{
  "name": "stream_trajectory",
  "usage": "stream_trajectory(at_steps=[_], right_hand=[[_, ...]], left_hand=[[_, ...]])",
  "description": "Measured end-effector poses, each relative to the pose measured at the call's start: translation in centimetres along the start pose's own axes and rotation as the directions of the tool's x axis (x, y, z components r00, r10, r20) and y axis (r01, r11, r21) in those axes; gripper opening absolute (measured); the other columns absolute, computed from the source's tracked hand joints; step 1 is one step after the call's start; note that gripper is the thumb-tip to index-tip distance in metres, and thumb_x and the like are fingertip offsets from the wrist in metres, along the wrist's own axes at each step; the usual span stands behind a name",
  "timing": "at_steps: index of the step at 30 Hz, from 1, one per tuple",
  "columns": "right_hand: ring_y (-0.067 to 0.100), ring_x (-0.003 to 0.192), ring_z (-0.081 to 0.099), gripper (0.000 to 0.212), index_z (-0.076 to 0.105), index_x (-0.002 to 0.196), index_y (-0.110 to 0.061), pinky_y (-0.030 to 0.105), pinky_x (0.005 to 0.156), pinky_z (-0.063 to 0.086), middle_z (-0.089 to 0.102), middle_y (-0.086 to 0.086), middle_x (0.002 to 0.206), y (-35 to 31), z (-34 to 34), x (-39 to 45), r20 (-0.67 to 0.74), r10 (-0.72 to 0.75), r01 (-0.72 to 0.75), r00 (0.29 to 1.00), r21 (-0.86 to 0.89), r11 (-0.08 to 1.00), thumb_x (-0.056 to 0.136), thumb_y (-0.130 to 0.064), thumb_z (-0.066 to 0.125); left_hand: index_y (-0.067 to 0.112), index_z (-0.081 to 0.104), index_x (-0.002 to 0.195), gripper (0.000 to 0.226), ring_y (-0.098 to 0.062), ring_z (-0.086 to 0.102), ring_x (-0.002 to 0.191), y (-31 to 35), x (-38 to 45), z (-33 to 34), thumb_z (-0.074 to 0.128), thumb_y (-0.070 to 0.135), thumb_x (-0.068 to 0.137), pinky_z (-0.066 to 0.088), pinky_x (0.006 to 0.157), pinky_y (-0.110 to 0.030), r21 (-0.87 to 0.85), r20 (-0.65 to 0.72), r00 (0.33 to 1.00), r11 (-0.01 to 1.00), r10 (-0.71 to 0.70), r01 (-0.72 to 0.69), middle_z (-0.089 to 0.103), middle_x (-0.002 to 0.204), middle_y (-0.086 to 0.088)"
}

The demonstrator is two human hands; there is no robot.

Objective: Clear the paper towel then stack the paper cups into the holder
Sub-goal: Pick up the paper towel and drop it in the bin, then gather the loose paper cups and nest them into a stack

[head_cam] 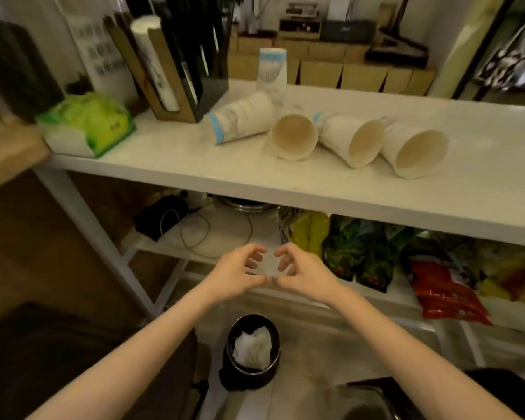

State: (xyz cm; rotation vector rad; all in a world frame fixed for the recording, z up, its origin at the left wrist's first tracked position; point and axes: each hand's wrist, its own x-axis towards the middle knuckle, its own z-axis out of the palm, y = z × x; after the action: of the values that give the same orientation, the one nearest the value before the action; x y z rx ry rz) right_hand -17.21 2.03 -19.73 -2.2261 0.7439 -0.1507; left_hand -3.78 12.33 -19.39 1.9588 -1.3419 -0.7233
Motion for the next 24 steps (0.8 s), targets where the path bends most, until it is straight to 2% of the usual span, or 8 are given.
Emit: stream_trajectory(at_steps=[5,10,15,20,22,24], right_hand=[[0.016,0.088,0.061,0.047,0.048,0.118,-0.020,0.035,0.083,0.053,0.062,0.001,0.103,-4.0,-5.5,-1.1,-0.107,-0.075,0.075,0.991,0.003,0.997,0.077,-0.031,0.069],[0.014,0.083,0.063,0.042,0.048,0.114,-0.025,0.032,0.078,0.054,0.060,-0.002,0.096,-6.9,-10.0,-0.4,-0.193,-0.126,0.129,0.973,0.004,0.992,0.077,-0.030,0.069],[0.016,0.081,0.063,0.046,0.048,0.115,-0.023,0.036,0.078,0.054,0.059,-0.004,0.098,-8.6,-13.0,2.2,-0.313,-0.197,0.178,0.929,-0.086,0.980,0.075,-0.031,0.069],[0.014,0.076,0.059,0.043,0.050,0.114,-0.022,0.028,0.069,0.050,0.058,-0.004,0.098,-9.9,-16.4,6.4,-0.398,-0.252,0.205,0.882,-0.156,0.966,0.075,-0.023,0.069],[0.014,0.082,0.059,0.044,0.050,0.115,-0.024,0.032,0.075,0.052,0.058,-0.004,0.102,-10.1,-17.5,8.2,-0.430,-0.271,0.200,0.861,-0.204,0.958,0.075,-0.023,0.069],[0.011,0.090,0.054,0.047,0.050,0.118,-0.024,0.031,0.081,0.049,0.058,-0.002,0.111,-10.0,-18.3,9.8,-0.430,-0.293,0.180,0.854,-0.284,0.942,0.075,-0.024,0.068]], left_hand=[[0.020,0.049,0.120,0.053,-0.012,0.058,0.102,5.2,0.2,-4.1,0.071,0.027,0.073,0.046,0.088,-0.024,-0.007,-0.125,0.986,0.993,0.114,-0.116,0.060,0.115,-0.001],[0.027,0.049,0.117,0.051,-0.009,0.058,0.098,8.7,2.1,-7.3,0.072,0.032,0.071,0.046,0.076,-0.016,-0.048,-0.207,0.968,0.987,0.139,-0.152,0.058,0.110,0.003],[0.026,0.049,0.117,0.052,-0.001,0.056,0.087,10.5,5.2,-10.2,0.073,0.030,0.071,0.045,0.070,-0.012,0.016,-0.280,0.934,0.974,0.220,-0.225,0.058,0.105,0.007],[0.023,0.049,0.118,0.052,-0.010,0.056,0.093,11.3,8.9,-13.8,0.072,0.026,0.072,0.045,0.072,-0.015,0.036,-0.307,0.913,0.962,0.269,-0.271,0.056,0.106,0.005],[0.023,0.048,0.120,0.053,-0.012,0.056,0.095,11.4,10.6,-15.1,0.071,0.026,0.072,0.045,0.074,-0.018,0.032,-0.320,0.911,0.964,0.259,-0.263,0.054,0.107,0.005],[0.022,0.047,0.122,0.055,-0.013,0.054,0.098,11.2,12.3,-16.1,0.072,0.025,0.072,0.045,0.077,-0.022,0.049,-0.326,0.912,0.968,0.250,-0.248,0.055,0.110,0.003]])
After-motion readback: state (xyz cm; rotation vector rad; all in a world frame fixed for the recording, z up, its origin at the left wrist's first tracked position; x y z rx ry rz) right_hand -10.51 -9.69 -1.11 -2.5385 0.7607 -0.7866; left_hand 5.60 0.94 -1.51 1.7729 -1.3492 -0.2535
